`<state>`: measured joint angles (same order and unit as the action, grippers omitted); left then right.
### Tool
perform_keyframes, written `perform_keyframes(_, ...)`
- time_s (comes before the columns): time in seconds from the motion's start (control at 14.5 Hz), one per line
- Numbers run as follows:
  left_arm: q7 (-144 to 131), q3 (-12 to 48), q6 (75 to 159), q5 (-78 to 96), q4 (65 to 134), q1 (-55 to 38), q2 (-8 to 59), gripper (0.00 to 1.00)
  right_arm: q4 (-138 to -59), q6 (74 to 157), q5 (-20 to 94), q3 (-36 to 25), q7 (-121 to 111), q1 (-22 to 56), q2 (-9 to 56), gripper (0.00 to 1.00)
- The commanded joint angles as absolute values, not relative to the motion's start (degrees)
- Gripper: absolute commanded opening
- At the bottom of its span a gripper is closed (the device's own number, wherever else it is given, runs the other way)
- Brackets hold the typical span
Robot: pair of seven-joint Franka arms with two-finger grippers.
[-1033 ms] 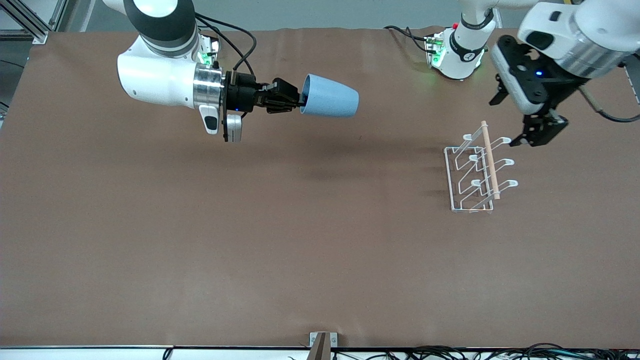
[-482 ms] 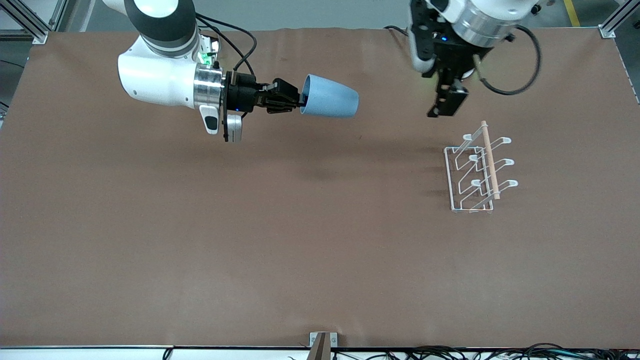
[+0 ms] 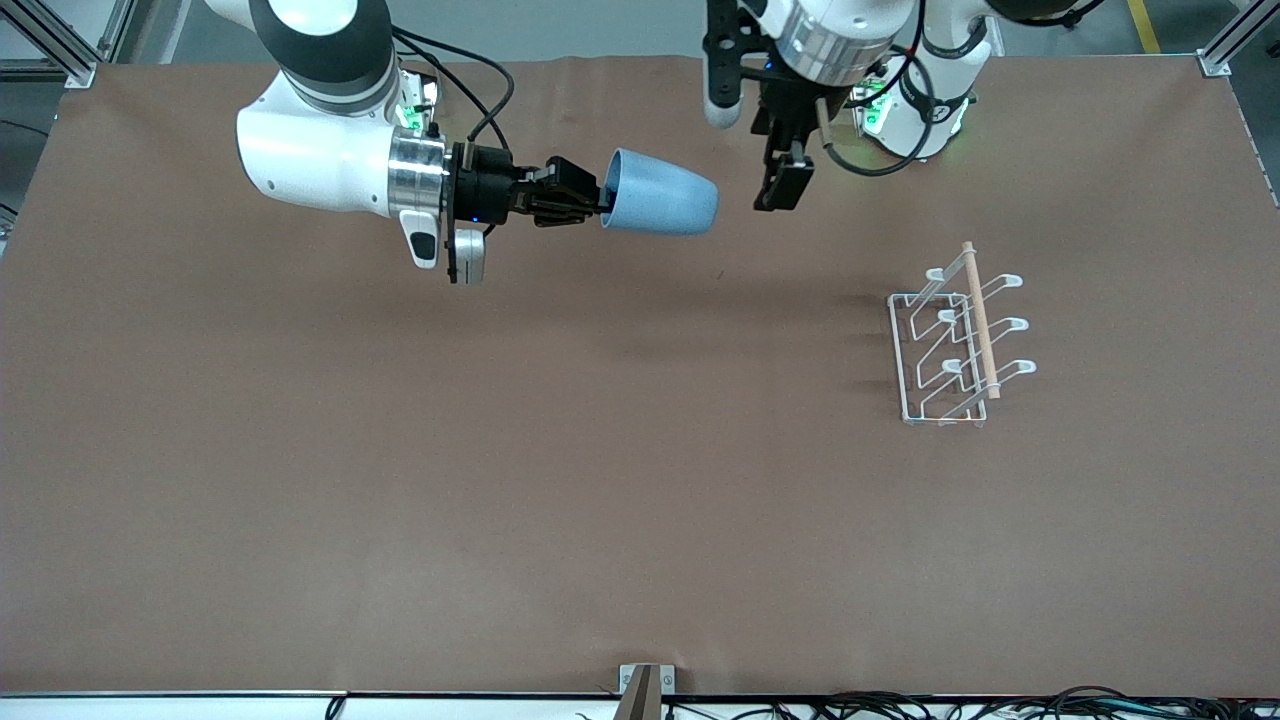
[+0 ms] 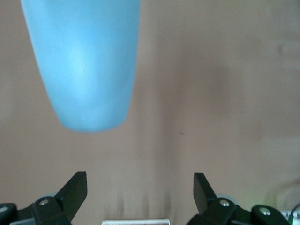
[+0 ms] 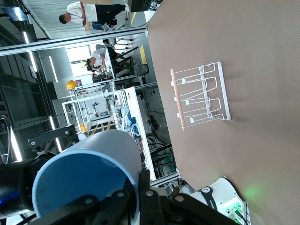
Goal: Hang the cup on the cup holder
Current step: 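Hold the cup with the right gripper while the left gripper approaches it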
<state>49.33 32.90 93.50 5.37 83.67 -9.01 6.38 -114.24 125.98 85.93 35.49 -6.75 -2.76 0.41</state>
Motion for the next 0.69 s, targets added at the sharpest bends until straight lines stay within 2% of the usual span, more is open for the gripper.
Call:
perform_keyframes(0.0,47.55,33.75,95.53,5.27,82.88,-8.96,9.13,1.0,-116.1,126.12,88.33,36.12,-7.38,-3.6,-1.85,0.01)
perform_keyframes(0.62,44.3,34.19,101.5,2.99,82.53,-9.93,10.63,1.0,-116.1,126.21,88.33,36.21,-7.47,-3.25,-1.85,0.01)
